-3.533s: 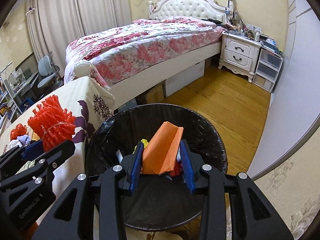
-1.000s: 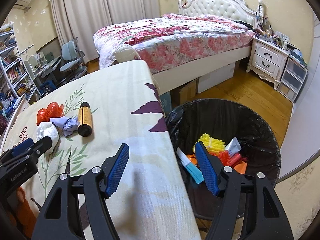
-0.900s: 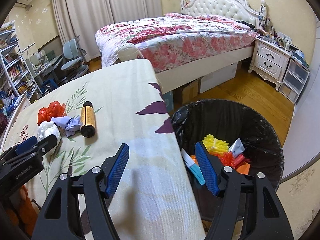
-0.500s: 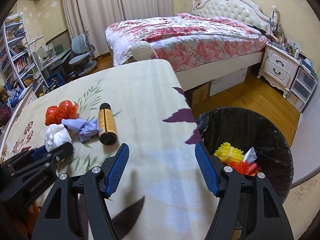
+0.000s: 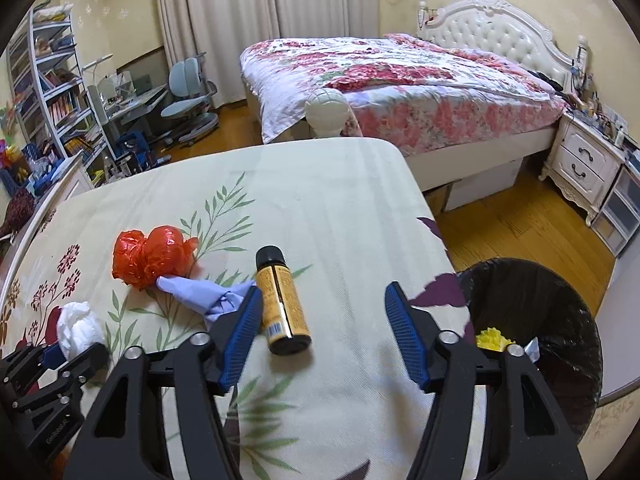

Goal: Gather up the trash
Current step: 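Grasp the white plastic bag with the left tool, then grasp the gold spray can with the right tool while the left tool holds the white bag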

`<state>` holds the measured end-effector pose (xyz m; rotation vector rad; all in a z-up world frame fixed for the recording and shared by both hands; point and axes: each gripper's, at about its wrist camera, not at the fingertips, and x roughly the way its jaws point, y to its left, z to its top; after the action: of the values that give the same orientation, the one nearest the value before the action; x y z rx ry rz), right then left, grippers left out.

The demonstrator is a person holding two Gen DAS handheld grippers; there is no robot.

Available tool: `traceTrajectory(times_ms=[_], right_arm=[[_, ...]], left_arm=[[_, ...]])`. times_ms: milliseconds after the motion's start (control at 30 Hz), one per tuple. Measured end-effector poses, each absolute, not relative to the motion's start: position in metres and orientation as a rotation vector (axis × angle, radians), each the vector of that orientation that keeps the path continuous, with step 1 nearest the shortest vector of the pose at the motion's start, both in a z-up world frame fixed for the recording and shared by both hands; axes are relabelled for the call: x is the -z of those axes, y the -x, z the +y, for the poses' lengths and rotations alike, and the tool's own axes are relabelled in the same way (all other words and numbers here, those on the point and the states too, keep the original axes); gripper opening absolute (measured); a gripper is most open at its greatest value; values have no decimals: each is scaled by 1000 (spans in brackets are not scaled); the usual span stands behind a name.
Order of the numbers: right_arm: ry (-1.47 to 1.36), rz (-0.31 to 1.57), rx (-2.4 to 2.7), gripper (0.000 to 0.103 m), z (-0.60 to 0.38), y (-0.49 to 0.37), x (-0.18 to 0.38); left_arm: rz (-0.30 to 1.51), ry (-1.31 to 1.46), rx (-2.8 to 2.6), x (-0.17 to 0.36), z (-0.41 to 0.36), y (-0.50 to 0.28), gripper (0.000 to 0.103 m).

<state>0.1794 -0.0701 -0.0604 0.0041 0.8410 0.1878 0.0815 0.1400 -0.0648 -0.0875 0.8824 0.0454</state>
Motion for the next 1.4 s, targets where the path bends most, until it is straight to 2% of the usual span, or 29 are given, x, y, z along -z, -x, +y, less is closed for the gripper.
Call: traceTrajectory(times_ms=[33,267,867,1000,1400], right_arm=[[-4,849,-194,49,-68,-183,62],[19,885,-217,39,-54,-190,71],[93,900,-223,42,-38,-203,71],[77,904,-235,28,-37,-201,73],[14,885,-204,26,-58,-173,70]], left_arm=[[883,95,-54,65,145,-80,35],[878,126,-72,65,162,-75,35],[874,158,-65,65,167,-74,35],[873,157,-66,65,167,-73,35],[857,146,-82,61,165,-69,35]])
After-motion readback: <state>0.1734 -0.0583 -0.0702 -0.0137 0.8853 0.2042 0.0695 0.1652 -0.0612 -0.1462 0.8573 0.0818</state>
